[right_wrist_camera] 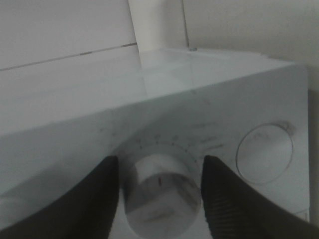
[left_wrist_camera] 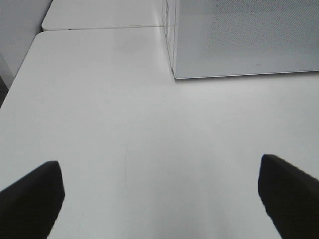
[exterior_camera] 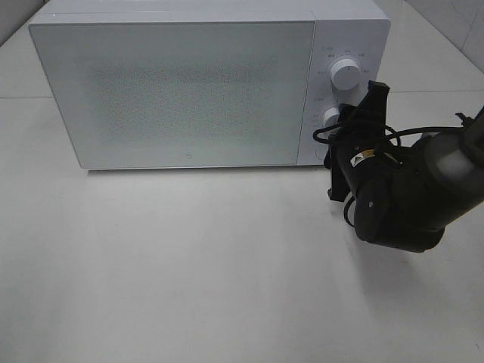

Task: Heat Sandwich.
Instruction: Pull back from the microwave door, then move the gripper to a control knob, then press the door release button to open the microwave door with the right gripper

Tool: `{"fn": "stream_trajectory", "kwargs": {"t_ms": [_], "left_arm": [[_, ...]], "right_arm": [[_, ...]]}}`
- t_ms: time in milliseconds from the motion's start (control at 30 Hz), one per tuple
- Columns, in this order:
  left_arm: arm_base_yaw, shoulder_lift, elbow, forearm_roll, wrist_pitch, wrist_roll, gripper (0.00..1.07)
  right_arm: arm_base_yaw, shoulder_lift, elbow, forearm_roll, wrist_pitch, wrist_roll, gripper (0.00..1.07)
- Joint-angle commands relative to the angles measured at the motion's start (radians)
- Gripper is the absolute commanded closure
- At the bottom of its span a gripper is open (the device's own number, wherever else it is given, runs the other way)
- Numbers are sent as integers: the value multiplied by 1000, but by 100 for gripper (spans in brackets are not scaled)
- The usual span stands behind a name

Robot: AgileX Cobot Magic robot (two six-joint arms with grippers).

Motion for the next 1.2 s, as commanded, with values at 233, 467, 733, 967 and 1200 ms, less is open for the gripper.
{"fn": "stream_trajectory", "kwargs": {"t_ms": [233,467,733,967,1200], "left_arm": [[3,-29,3,-2,-13,-2,3],[3,-29,3,-2,-13,-2,3],[3,-29,3,-2,-13,-2,3],[3,-29,3,-1,-13,-2,3],[3,-29,3,-1,-13,-2,3]], "right_arm": [[-5,-10,-4,-19,-145,-13,27],[-5,-10,-4,-60,-145,-10,28],[-3,-25,15,-110,-144,-12,31],[-3,-61,94,-169,-137,-22,31],[-3,-139,203,-238,-105,-77,31]]}}
